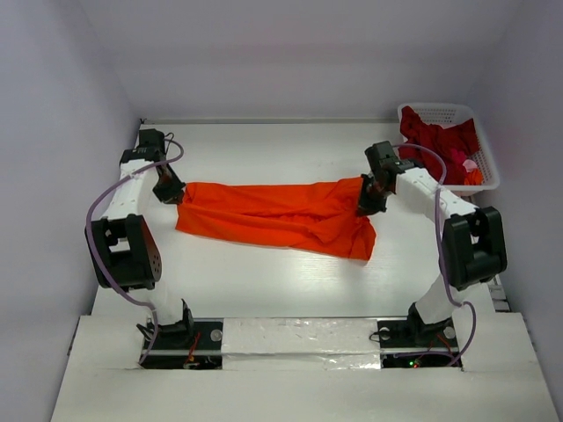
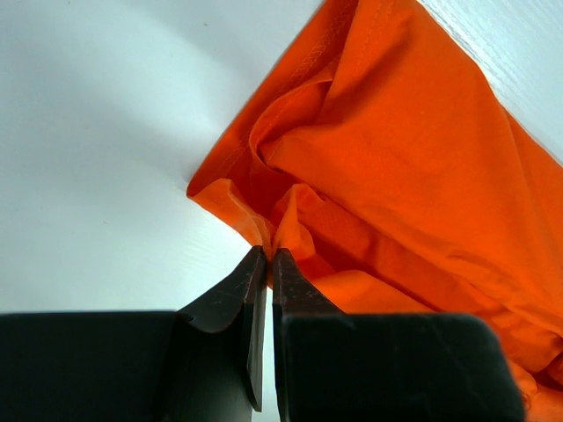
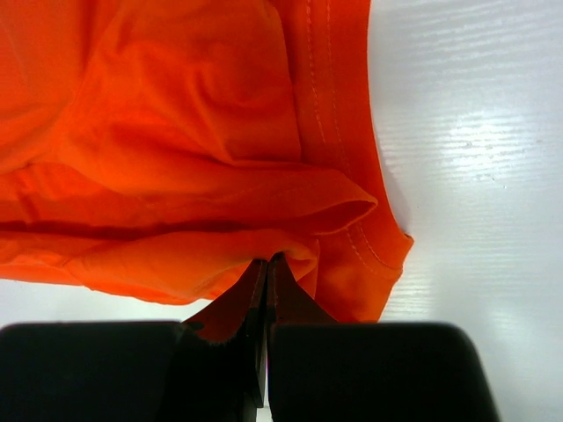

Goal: Fold and stack the t-shirts
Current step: Fold the tshirt

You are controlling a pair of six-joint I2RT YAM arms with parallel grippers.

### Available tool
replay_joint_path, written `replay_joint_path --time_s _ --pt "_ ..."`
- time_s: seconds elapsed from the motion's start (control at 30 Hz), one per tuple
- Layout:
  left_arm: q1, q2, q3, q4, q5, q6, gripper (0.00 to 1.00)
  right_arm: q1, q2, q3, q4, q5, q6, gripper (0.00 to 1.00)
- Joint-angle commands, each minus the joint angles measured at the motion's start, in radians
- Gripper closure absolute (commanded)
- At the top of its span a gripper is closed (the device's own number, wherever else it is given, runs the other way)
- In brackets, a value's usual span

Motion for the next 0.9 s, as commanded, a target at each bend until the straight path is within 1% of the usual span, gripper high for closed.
replay_joint_path --time_s 0.0,0.47,0.87 --pt "0.011 0.012 0.009 0.019 -0.011 -0.006 1.00 -0.007 0.023 0.063 0.045 0.001 -0.016 1.00" --pt "0.020 0.077 0.023 0.041 -0.019 -0.006 1.00 -0.016 0.127 0.148 0.057 0.010 -0.007 1.00" --pt "0.030 0.122 0.040 0.055 -0.020 -0.003 1.00 -0.056 0.158 0.183 0.048 0.030 -0.011 1.00"
